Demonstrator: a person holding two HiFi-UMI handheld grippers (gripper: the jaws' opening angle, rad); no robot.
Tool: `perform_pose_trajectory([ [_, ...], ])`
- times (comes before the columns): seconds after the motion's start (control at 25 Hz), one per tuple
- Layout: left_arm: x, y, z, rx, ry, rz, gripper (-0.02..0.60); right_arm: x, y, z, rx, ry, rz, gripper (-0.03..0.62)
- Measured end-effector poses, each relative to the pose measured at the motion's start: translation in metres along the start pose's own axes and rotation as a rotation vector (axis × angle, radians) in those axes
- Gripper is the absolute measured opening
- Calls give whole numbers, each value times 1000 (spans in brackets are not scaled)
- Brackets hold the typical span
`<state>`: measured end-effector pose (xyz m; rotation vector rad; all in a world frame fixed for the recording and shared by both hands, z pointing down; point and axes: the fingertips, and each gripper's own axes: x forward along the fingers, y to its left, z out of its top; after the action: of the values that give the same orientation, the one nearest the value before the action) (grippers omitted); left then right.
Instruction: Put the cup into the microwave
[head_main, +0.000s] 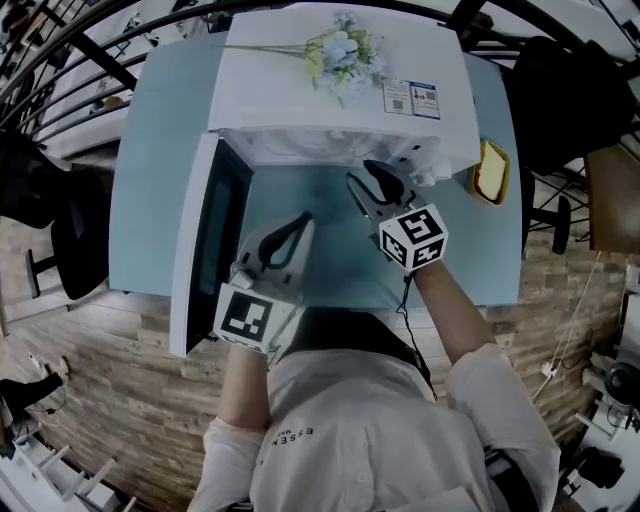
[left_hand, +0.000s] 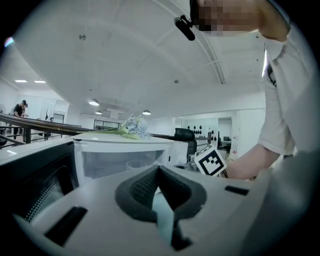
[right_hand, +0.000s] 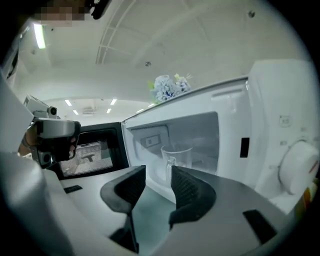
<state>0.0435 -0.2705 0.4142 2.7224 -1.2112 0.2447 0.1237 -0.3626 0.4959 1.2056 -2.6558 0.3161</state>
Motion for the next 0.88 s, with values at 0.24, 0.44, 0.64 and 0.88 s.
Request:
perform_pose_trajectory([
  [0.24,-18,-26,14,23,-12,9,2,-49,26,26,-7,-70,10,153],
  [0.44,-37,-43,18,74,-9,34,2,-93,45,54,-28,-147,-14,55],
  [0.64,-60,-55,28,113,-23,63,2,-137,68,82,-79,-221,-27,17],
  [0.88,-76,-59,46,144,-46,95,2,-174,89,105,-120,-269,-5,17],
])
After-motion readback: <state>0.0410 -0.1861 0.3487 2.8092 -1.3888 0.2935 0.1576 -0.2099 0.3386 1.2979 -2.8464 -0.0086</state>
